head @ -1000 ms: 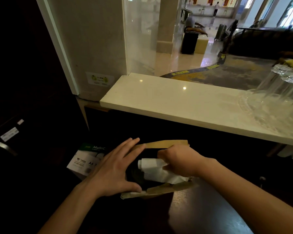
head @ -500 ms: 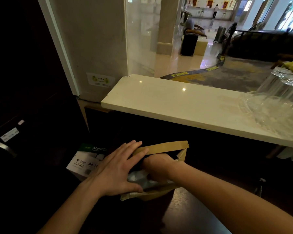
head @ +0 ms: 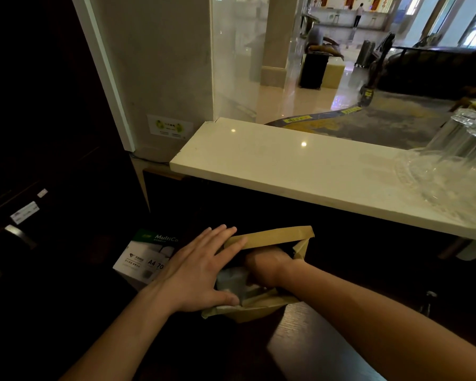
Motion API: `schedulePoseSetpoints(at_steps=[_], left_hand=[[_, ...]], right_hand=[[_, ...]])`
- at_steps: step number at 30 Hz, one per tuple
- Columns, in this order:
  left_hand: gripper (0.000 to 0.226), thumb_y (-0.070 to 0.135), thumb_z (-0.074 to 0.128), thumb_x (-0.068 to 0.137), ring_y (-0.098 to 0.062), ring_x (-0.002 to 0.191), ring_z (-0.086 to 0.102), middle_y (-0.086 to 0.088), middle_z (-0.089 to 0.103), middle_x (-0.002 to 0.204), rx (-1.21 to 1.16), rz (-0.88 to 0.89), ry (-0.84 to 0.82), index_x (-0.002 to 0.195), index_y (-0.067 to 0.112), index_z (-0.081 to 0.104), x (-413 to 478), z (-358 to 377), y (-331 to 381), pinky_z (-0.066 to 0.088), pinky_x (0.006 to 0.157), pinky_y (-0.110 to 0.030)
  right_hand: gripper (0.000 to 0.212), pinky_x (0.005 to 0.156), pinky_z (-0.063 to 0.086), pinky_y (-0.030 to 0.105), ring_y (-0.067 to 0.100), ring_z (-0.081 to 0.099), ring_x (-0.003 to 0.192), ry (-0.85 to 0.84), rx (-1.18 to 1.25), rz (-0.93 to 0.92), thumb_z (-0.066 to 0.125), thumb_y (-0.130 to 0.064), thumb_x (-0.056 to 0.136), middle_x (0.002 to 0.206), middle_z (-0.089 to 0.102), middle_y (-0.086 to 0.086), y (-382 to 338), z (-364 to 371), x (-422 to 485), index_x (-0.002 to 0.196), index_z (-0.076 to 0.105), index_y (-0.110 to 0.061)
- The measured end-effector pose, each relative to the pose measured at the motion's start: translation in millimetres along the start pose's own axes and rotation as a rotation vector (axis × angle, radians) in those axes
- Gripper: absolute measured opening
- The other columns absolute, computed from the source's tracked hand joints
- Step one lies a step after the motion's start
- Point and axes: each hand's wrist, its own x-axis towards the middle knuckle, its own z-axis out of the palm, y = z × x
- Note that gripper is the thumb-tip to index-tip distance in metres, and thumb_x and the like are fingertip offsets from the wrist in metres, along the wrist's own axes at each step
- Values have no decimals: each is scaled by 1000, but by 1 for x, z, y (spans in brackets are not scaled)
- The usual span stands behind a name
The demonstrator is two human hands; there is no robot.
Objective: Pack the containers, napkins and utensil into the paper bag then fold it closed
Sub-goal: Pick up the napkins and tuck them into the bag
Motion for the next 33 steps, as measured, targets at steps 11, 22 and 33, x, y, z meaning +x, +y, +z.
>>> schedulePoseSetpoints(at_steps=[11,22,33], left_hand=[[106,84,46,73,-11,149,-14,4,-4,166,10,5,21,154,40,-6,2,-6,3,-8,117,-31],[107,88,43,74,-7,146,-20,6,-6,166,8,-15,8,155,37,-7,4,-4,8,-13,115,-28],[119,98,37,62,-5,144,-27,9,-13,165,-6,-66,-2,152,40,-16,7,-4,11,-17,114,-28]], right_hand=[[31,84,50,44,34,57,113,139,-146,-32,50,-22,95,121,64,13,8,-16,-31,122,59,-10],[31,87,52,40,29,63,105,-80,-2,15,61,-34,92,114,68,11,14,-15,-35,115,64,-14],[27,72,53,22,2,64,81,312,675,-3,70,-42,82,89,68,-11,27,-42,-95,106,66,-29]])
